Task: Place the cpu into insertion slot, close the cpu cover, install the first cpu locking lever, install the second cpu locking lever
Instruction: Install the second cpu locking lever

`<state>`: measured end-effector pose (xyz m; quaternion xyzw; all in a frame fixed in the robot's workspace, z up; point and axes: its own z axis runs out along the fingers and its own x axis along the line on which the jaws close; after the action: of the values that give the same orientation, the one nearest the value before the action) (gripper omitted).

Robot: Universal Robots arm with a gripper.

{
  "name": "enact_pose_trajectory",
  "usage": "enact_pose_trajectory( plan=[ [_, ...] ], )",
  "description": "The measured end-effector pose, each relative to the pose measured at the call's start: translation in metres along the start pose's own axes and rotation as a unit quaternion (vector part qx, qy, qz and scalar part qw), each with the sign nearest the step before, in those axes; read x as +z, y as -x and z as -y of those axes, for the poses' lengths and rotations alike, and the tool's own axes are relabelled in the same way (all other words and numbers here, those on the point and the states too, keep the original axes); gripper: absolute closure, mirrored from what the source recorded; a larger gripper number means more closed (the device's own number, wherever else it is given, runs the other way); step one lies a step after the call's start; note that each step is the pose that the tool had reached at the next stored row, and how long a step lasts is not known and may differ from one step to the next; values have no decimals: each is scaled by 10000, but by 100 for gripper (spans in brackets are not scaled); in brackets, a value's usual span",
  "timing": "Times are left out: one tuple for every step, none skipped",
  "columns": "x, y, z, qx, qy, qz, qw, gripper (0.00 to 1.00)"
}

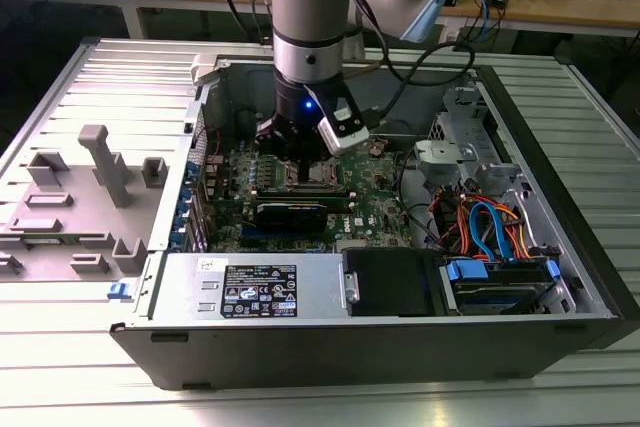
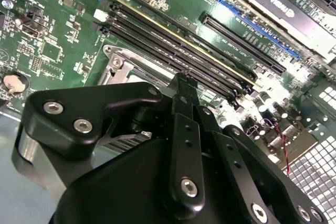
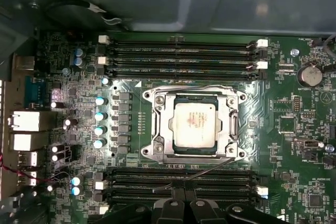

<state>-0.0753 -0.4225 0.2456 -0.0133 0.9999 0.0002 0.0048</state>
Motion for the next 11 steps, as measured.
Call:
enact_pose_trajectory(
  plan=[
    [2, -8, 0, -5, 2, 1, 10000, 89],
    [5, -13, 0, -10, 3, 1, 10000, 89],
    [8, -15, 1, -16, 4, 0, 10000, 89],
    [20, -19, 1, -27, 8, 0, 10000, 89],
    [27, -21, 1, -33, 11, 1, 10000, 89],
    [41, -25, 0, -45, 15, 0, 10000, 89],
    [51, -31, 1, -58, 19, 0, 10000, 89],
    [59, -37, 1, -71, 27, 1, 10000, 89],
    [61, -43, 3, -76, 31, 1, 10000, 89],
    [62, -48, 6, -78, 32, 1, 10000, 89],
    [63, -52, 10, -80, 35, 1, 10000, 89]
  ],
)
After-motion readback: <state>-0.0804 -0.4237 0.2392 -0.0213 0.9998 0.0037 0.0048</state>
